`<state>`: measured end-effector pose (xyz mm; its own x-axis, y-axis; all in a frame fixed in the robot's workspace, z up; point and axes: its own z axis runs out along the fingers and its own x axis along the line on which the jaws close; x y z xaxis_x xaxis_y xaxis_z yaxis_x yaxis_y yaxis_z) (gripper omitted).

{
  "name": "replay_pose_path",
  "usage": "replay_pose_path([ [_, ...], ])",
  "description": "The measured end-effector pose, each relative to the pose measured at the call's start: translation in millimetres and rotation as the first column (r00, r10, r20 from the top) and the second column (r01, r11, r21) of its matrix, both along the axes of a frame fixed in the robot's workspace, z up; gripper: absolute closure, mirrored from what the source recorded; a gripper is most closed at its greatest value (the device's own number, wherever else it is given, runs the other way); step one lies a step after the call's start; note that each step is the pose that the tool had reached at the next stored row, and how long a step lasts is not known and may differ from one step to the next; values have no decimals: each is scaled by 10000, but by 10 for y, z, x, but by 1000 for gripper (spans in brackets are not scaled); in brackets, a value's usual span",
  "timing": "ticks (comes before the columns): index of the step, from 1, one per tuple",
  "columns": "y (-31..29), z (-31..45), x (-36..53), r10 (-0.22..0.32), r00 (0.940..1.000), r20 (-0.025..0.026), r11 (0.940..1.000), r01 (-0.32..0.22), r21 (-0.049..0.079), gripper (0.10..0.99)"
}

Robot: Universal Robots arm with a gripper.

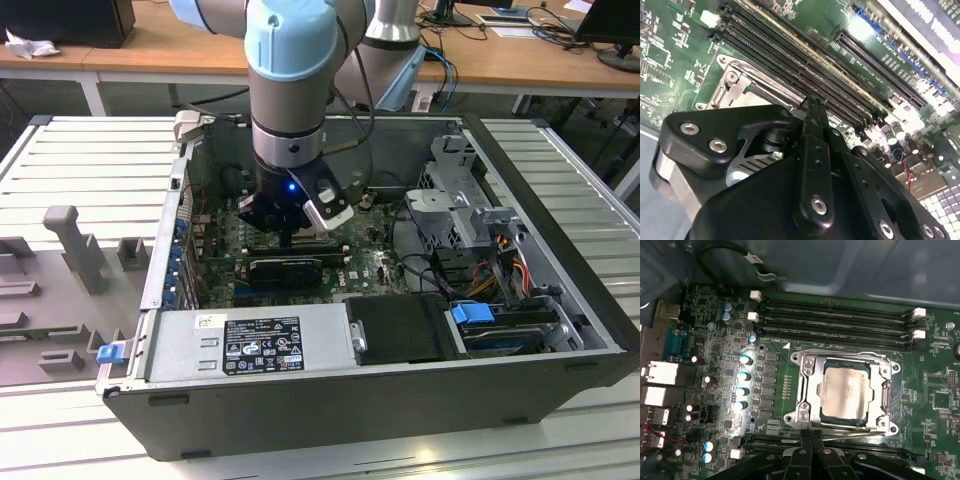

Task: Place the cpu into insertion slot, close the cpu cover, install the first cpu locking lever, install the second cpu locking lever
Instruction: 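Install the second cpu locking lever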

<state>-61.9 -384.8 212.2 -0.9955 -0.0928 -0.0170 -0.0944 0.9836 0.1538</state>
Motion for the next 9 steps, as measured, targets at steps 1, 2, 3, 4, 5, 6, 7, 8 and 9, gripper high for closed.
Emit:
replay_pose_path([
  [1,-38,-6,-9,16,10000,1,9994,-16,337,980],
  [2,-61,-7,-19,26,10000,-1,9985,-25,553,980],
  [3,-79,-10,-23,34,10000,0,9979,-34,644,980],
  [4,-113,-18,-28,46,10000,2,9972,-46,747,980],
  [5,-149,-25,-36,57,10000,2,9965,-57,836,980],
  [6,-166,-28,-65,76,10000,3,9952,-76,971,980],
  [7,-168,-30,-79,90,10000,3,9946,-89,1037,980],
  [8,-169,-32,-94,100,10000,3,9941,-99,1084,980],
  [9,-169,-38,-104,112,9999,4,9937,-111,1116,980],
])
